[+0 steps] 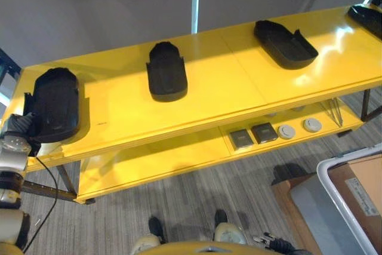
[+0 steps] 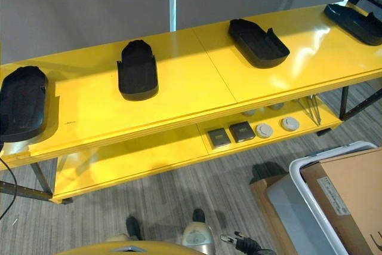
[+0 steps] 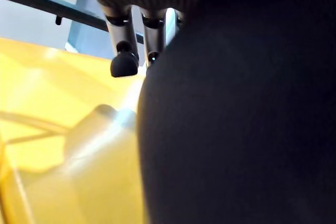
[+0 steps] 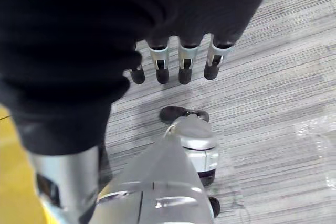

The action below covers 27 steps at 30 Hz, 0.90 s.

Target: Move parts from the plastic box to the shelf.

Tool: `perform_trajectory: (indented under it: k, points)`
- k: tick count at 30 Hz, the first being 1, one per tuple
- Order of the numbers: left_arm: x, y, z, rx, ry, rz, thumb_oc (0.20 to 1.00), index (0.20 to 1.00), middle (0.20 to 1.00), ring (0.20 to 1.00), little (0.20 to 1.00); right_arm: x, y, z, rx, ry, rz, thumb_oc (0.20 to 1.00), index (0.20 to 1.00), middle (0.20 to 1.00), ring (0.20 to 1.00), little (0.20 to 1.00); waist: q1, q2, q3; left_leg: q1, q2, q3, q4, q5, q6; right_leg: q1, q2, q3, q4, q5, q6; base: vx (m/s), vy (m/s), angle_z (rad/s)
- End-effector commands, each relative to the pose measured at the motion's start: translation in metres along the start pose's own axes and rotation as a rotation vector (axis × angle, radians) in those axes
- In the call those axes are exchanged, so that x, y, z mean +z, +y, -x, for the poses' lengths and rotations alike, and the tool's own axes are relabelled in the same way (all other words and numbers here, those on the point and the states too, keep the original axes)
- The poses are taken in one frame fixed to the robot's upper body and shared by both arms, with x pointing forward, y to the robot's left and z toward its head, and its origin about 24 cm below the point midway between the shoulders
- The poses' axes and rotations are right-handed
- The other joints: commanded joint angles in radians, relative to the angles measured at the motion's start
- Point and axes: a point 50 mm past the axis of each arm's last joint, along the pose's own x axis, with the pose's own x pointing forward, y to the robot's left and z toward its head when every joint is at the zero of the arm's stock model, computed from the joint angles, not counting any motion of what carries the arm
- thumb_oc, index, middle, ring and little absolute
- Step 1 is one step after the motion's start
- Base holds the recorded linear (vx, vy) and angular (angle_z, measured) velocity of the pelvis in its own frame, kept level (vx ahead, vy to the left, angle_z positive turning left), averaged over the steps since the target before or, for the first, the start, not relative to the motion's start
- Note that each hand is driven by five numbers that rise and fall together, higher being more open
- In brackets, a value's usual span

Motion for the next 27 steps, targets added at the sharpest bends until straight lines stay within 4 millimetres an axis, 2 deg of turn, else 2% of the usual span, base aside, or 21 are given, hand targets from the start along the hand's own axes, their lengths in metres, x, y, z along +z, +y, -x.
perform_trajectory:
  k: [1, 6, 11, 13, 16, 19, 24, 27]
  points:
    - [0.039, 0.042, -0.005, 0.180, -0.089, 0.067, 0.200, 0.200, 0.200, 0.200, 0.200, 0.004, -0.001, 0.001, 0.024, -0.014, 0.058, 1.000, 1.000, 1.000, 1.000, 1.000, 0.003, -0.031, 0.042, -0.073, 0.065, -0.040, 0.128, -0.061, -0.005, 0.002, -0.071, 0.019, 0.049, -0.035, 0.066, -0.06, 0.018, -0.01]
    - [0.047, 0.045, -0.007, 0.207, -0.096, 0.035, 0.200, 0.200, 0.200, 0.200, 0.200, 0.016, 0.004, -0.001, 0.034, -0.050, 0.058, 1.000, 1.000, 1.000, 1.000, 1.000, -0.002, -0.038, 0.070, -0.103, 0.066, -0.037, 0.149, -0.061, -0.005, -0.011, -0.072, 0.032, 0.048, -0.033, 0.063, -0.03, 0.015, -0.01]
    - [0.046, 0.046, -0.006, 0.229, -0.099, -0.042, 0.200, 0.200, 0.200, 0.200, 0.200, 0.014, 0.005, -0.001, 0.036, -0.051, 0.058, 1.000, 1.000, 1.000, 1.000, 1.000, -0.004, -0.045, 0.075, -0.096, 0.069, -0.029, 0.156, -0.066, -0.005, 0.001, -0.075, 0.034, 0.037, -0.030, 0.065, 0.03, 0.007, -0.02]
    - [0.046, 0.052, -0.006, 0.264, -0.106, -0.147, 0.200, 0.200, 0.200, 0.200, 0.200, 0.013, 0.001, 0.001, 0.033, -0.043, 0.066, 1.000, 1.000, 1.000, 1.000, 1.000, -0.008, -0.048, 0.077, -0.090, 0.072, -0.025, 0.162, -0.068, -0.008, 0.011, -0.075, 0.033, 0.035, -0.032, 0.066, 0.05, 0.022, -0.01]
    - [0.045, 0.058, -0.007, 0.275, -0.096, -0.186, 0.200, 0.200, 0.200, 0.200, 0.200, 0.011, -0.002, 0.002, 0.023, -0.033, 0.067, 1.000, 1.000, 1.000, 1.000, 1.000, -0.010, -0.049, 0.075, -0.088, 0.076, -0.019, 0.165, -0.068, -0.009, 0.016, -0.075, 0.035, 0.030, -0.030, 0.066, 0.05, 0.027, -0.02]
    - [0.045, 0.069, -0.007, 0.302, -0.072, -0.199, 0.200, 0.200, 0.200, 0.200, 0.200, 0.006, -0.013, 0.006, 0.001, -0.015, 0.069, 1.000, 1.000, 1.000, 1.000, 1.000, -0.018, -0.049, 0.073, -0.086, 0.084, -0.008, 0.172, -0.070, -0.011, 0.017, -0.077, 0.038, 0.021, -0.020, 0.068, 0.08, 0.059, -0.03]
    - [0.047, 0.080, -0.007, 0.337, -0.057, -0.172, 0.200, 0.200, 0.200, 0.200, 0.200, 0.005, -0.018, 0.008, -0.003, -0.006, 0.077, 1.000, 1.000, 1.000, 1.000, 1.000, -0.025, -0.056, 0.084, -0.094, 0.086, -0.002, 0.192, -0.083, -0.011, 0.009, -0.083, 0.044, 0.016, -0.013, 0.075, 0.03, 0.041, -0.07]
    - [0.060, 0.084, -0.007, 0.376, -0.075, -0.140, 0.200, 0.200, 0.200, 0.200, 0.200, 0.011, -0.016, 0.006, 0.008, -0.026, 0.084, 1.000, 1.000, 1.000, 1.000, 1.000, -0.028, -0.063, 0.104, -0.130, 0.090, -0.008, 0.221, -0.090, -0.008, -0.023, -0.082, 0.056, 0.032, -0.010, 0.075, -0.05, 0.005, -0.04]
